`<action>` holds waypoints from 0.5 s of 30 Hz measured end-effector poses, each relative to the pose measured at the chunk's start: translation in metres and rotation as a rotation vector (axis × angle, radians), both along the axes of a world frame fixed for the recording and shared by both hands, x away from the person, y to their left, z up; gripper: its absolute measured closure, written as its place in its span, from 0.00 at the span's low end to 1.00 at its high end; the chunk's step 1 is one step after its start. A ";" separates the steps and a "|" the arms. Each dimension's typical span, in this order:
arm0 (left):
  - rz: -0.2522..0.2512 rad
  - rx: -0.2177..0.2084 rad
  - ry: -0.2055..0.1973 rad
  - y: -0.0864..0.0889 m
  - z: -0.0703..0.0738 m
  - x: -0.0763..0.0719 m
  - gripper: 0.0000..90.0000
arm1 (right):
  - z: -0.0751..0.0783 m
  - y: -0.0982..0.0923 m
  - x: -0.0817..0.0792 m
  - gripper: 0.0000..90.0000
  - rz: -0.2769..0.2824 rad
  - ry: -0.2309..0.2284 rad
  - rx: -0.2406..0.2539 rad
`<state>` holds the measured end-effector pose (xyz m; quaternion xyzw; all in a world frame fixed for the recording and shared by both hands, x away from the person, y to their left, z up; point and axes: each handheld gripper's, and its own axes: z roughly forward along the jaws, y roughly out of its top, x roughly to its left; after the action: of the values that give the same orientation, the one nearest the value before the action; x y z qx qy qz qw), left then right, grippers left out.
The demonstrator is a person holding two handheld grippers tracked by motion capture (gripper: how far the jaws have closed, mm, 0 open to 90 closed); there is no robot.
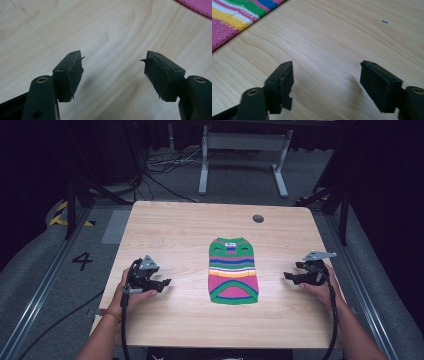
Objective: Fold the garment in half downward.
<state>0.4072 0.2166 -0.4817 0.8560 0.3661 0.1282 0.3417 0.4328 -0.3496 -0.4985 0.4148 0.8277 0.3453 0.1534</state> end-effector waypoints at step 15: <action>-0.055 -0.017 -0.050 -0.038 0.022 0.054 0.43 | 0.044 0.036 0.031 0.45 0.056 -0.051 -0.006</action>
<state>0.4614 0.1782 -0.4594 0.8594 0.3349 0.1368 0.3614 0.4637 -0.3135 -0.4548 0.3819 0.8359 0.3577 0.1660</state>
